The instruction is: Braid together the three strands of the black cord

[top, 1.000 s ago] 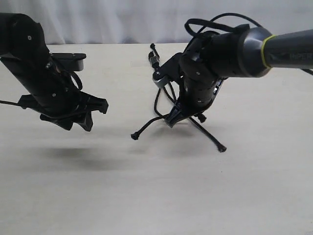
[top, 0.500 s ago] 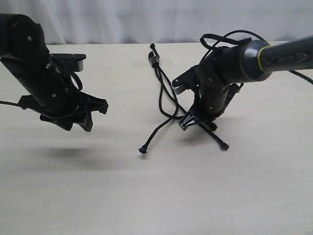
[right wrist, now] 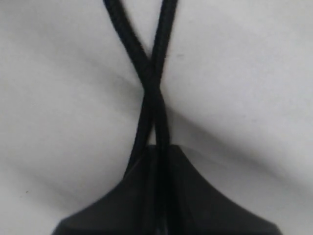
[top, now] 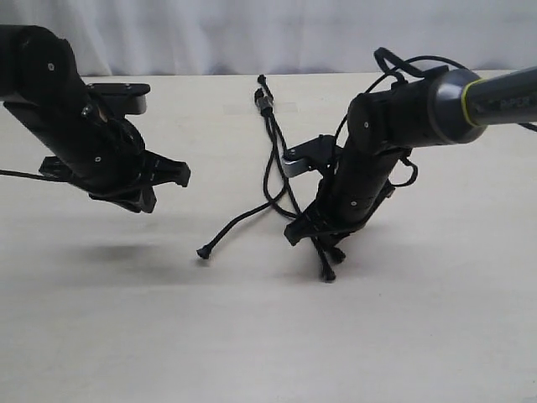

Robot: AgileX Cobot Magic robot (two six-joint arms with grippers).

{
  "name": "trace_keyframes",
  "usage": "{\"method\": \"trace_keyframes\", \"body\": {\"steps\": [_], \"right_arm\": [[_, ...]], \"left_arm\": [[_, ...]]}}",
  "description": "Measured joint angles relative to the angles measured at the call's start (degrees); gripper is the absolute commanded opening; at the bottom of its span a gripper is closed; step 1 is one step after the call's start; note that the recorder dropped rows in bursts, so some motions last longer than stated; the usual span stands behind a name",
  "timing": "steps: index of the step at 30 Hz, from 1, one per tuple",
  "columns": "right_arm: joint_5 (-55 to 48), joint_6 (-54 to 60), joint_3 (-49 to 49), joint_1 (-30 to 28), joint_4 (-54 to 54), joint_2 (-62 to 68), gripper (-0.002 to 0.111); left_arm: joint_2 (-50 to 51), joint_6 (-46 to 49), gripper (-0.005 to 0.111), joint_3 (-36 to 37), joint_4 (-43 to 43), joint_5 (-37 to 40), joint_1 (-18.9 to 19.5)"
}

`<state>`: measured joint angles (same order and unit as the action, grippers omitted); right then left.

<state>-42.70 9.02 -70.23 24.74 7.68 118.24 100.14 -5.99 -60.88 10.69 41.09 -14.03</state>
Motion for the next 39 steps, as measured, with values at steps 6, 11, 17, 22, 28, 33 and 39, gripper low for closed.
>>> {"method": "trace_keyframes", "body": {"steps": [6,11,17,22,28,33,39], "right_arm": [[0.87,0.38,3.97,0.00,3.76,-2.20,0.004],[1.25,0.49,4.75,0.00,6.82,-2.59,0.010],[1.66,0.49,4.75,0.00,9.69,-2.83,0.034],[0.56,-0.54,5.64,-0.43,10.27,-4.62,0.038],[-4.13,-1.04,6.18,-6.53,10.15,-12.50,0.017],[-6.89,-1.12,11.08,-15.24,9.31,-21.28,0.004],[-7.25,-1.15,20.94,-22.03,7.13,-37.84,0.004]], "left_arm": [[2.04,1.53,0.000,2.50,5.35,-5.58,0.00],[5.02,8.29,0.000,2.66,13.86,-6.76,-1.55],[6.83,10.36,0.000,2.66,15.16,-7.59,-6.89],[6.83,10.36,0.000,1.76,12.44,-4.69,-7.34],[2.15,2.67,0.000,-0.60,-4.76,6.24,-2.92],[-8.03,-2.69,0.000,0.33,-13.43,10.51,5.45],[-25.76,-2.28,0.000,7.47,-13.58,10.27,10.41]]}}
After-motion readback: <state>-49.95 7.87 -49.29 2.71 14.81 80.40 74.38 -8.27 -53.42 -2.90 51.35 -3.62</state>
